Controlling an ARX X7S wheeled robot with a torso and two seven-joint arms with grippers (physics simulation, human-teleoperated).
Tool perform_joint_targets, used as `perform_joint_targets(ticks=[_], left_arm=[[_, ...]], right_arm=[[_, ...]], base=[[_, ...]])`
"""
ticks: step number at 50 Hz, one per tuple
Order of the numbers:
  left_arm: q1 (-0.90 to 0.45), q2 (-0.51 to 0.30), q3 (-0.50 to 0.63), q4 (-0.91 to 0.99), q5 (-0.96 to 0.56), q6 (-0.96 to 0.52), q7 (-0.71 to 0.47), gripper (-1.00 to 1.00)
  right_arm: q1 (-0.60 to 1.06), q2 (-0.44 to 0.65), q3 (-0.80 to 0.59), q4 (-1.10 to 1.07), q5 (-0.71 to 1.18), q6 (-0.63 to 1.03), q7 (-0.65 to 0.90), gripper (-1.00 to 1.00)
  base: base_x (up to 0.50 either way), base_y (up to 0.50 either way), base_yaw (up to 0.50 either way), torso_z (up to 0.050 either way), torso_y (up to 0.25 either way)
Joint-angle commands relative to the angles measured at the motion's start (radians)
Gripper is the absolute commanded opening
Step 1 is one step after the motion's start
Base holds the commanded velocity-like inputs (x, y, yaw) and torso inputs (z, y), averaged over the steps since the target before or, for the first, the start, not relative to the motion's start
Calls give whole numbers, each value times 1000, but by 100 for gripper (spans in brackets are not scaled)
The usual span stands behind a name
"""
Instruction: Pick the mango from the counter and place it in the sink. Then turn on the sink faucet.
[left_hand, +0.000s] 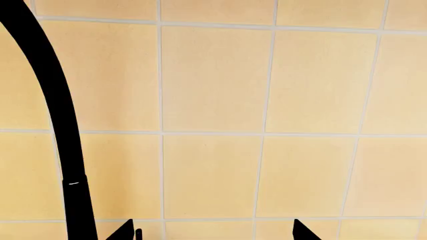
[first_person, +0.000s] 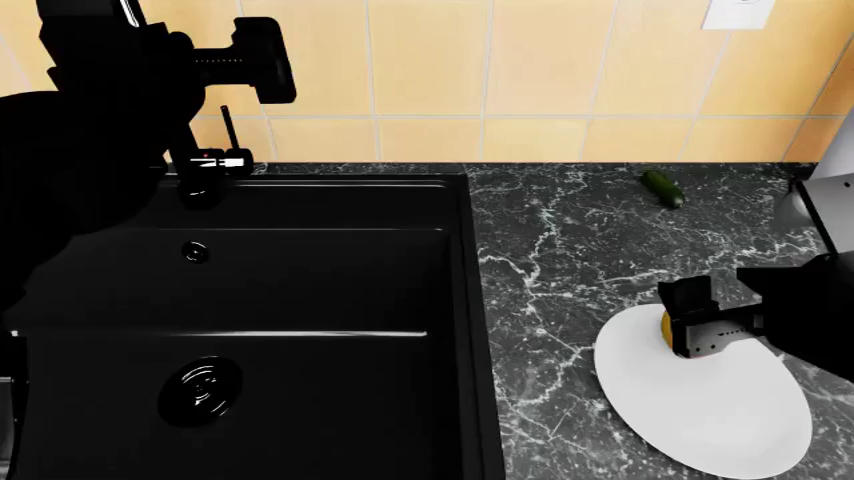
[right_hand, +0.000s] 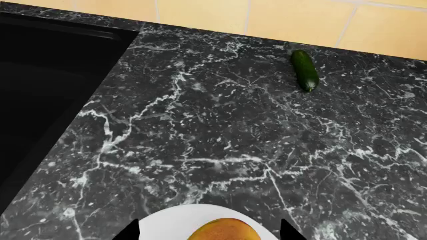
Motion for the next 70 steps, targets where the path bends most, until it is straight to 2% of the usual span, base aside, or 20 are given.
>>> perform_joint_targets(ticks=[1, 52, 67, 68, 70], left_arm=[[2, 1, 3, 0, 1, 4, 1, 100], [27, -7, 5, 1, -2, 22, 2, 100], [28, -10, 6, 3, -4, 23, 0, 100], [29, -10, 6, 3, -4, 25, 0, 100], [29, -10, 8, 2, -3, 25, 1, 100]], right_arm=[[-35, -5, -4, 2, -30, -25, -29, 100], [-182, -7, -11, 14, -137, -132, -89, 100], [-172, -19, -20, 21, -143, -136, -90, 100], [-174, -17, -17, 17, -142, -139, -89, -100], [-178, -17, -16, 16, -144, -142, -90, -100]], base=[[0, 0, 0, 0, 0], [0, 0, 0, 0, 0], [0, 0, 0, 0, 0], [0, 0, 0, 0, 0], [0, 0, 0, 0, 0]])
